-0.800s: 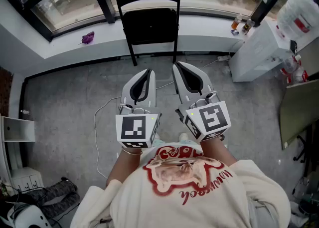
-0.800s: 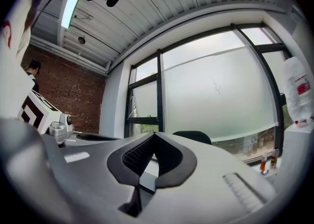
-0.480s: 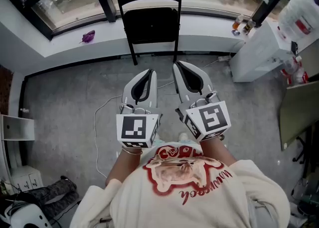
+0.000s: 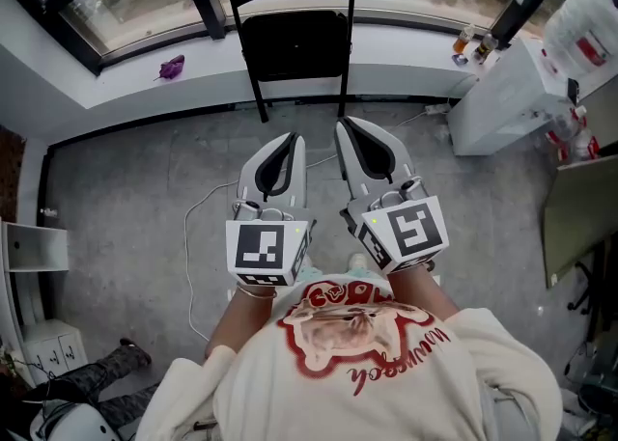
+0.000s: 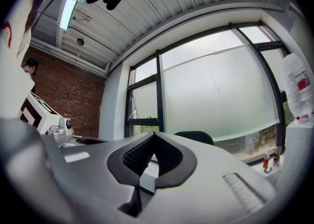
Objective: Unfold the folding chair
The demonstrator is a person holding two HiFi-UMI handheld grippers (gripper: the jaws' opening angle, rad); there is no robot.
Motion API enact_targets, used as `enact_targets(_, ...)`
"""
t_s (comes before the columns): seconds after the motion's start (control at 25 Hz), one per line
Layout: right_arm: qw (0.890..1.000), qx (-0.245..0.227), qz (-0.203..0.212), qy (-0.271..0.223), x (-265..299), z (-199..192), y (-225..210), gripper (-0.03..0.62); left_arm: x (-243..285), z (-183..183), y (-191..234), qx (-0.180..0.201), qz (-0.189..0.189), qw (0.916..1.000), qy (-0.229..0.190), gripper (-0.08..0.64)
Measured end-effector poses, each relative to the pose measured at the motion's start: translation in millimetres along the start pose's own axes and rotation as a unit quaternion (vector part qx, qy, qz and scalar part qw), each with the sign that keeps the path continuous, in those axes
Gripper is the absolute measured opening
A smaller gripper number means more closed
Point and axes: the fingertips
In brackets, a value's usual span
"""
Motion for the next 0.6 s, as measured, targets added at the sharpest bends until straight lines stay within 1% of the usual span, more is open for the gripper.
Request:
enact_targets(0.12, 1.0, 0.004, -0.001, -0.008, 3.5, 0.7, 4.9, 0.025, -1.5, -3.1, 6.4, -0.003, -0.001, 1.0, 0.002, 0.001)
enact_targets(0.4, 1.0, -0.002, -0.013, -0.004, 17.1, -9.1, 15.1, 0.025, -1.4, -4.2, 24.3, -0.005, -0.012, 0.9999, 0.0, 0.001)
enact_targets(0.6, 1.0, -0.002, -0.029, 0.0, 23.2, -17.8, 25.8, 0.025, -3.5, -6.3, 39.0, -0.01, -0.022, 0.9997, -0.001, 0.001)
Point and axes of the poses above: the fingertips, and each gripper's own axes: x forward along the fingers, y to its left, z out of its top, and after that the axes turned 14 degrees about -y, right-handed
